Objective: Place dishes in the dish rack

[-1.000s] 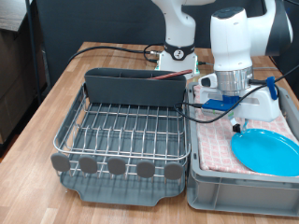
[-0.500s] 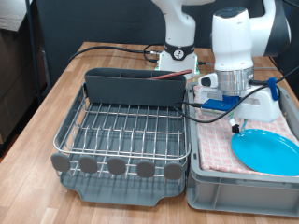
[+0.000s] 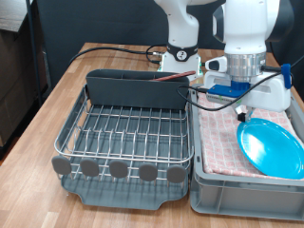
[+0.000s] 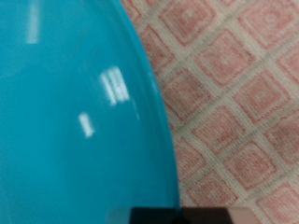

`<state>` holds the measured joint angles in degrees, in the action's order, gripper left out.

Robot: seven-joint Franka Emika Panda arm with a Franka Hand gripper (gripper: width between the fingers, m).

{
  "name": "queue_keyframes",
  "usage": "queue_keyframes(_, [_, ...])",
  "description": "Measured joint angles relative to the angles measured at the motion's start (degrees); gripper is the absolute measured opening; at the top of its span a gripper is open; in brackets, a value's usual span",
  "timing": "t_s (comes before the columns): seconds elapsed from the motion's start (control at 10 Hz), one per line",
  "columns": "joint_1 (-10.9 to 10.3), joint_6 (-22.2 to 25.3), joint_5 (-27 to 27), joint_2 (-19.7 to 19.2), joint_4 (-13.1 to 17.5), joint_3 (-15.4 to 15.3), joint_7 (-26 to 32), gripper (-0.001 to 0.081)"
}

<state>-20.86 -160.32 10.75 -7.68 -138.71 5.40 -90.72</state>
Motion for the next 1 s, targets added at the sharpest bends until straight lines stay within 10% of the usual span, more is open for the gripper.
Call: queue_keyframes(1.0, [0.0,7.1,-4.2,4.7,1.6,1.3,-2.5,0.0])
